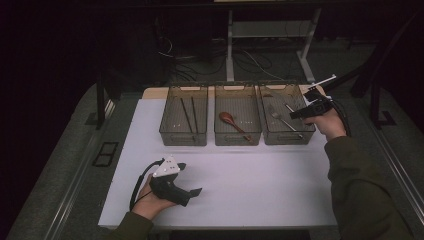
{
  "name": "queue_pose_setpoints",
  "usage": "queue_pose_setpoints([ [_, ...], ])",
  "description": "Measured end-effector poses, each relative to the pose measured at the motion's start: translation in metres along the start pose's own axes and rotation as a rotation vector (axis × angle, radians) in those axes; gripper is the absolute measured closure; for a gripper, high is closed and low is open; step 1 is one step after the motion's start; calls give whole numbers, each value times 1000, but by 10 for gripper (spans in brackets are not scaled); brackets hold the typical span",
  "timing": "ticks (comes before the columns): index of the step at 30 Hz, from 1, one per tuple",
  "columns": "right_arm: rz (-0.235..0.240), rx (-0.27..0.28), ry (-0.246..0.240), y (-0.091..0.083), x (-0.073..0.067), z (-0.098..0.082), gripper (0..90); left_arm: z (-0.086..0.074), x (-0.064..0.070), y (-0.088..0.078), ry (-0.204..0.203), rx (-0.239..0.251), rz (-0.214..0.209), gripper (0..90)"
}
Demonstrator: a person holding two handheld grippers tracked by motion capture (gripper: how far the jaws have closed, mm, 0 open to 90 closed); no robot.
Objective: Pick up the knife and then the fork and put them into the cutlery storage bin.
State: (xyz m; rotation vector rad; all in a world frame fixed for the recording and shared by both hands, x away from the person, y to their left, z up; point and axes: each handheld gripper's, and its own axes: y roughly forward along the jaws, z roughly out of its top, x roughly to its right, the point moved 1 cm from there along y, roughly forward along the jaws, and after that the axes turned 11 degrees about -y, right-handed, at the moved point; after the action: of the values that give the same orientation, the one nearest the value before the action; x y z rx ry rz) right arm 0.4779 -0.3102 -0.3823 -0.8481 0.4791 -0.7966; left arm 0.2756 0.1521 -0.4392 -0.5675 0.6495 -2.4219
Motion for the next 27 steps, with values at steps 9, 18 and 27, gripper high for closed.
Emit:
queue_pose_setpoints([
  [9,-36,-4,21,17,-1,1,658,-3,2,3,19,-14,-18,0],
  [18,-35,82,-19,1,-8,-1,435,-3,1,2,16,-14,-12,0],
  [27,-20,196,-81,-19,-26,-16,309,-4,-2,3,12,-12,-8,0],
])
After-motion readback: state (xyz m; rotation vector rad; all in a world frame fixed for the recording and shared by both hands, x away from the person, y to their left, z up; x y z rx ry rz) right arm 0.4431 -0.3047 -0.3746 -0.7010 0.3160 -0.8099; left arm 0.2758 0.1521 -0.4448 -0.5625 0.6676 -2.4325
